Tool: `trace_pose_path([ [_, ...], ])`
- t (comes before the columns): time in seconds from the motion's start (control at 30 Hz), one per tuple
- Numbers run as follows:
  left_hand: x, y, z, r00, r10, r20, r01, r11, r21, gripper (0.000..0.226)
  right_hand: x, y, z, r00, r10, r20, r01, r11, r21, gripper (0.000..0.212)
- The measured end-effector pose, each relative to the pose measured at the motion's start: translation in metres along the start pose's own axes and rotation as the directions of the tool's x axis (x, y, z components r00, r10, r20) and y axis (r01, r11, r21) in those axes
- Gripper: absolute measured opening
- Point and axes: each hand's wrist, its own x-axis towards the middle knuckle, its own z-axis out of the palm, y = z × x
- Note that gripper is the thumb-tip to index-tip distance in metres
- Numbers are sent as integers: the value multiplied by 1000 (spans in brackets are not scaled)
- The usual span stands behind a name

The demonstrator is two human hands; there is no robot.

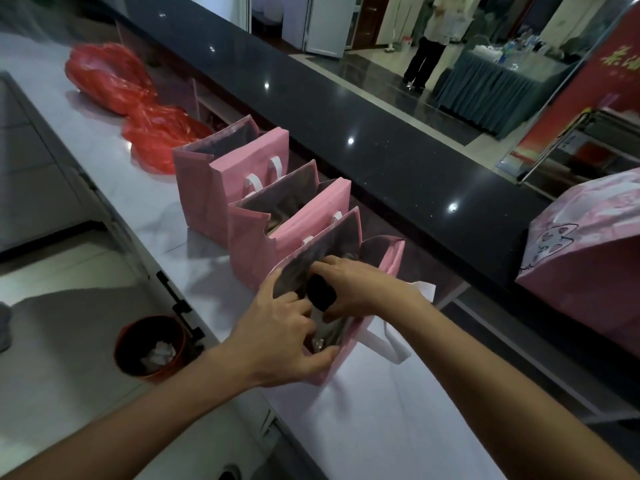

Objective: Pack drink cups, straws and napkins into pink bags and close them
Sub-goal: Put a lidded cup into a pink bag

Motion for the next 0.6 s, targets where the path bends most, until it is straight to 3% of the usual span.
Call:
trace_pose_path([
  [0.17, -1, -1, 3, 1000, -17, 3, 17, 1000, -7, 52, 12, -7, 23, 998, -31, 57, 38, 992, -119, 77],
  [0.43, -6, -1, 2, 1000, -12, -1, 12, 1000, -28, 52, 16, -4, 46, 1000, -11, 7, 12, 976, -216, 85],
  [0.6, -11, -7, 1, 999, 0, -52, -4, 998, -64, 53, 10, 0, 57, 996, 60, 64, -51, 990, -134, 69],
])
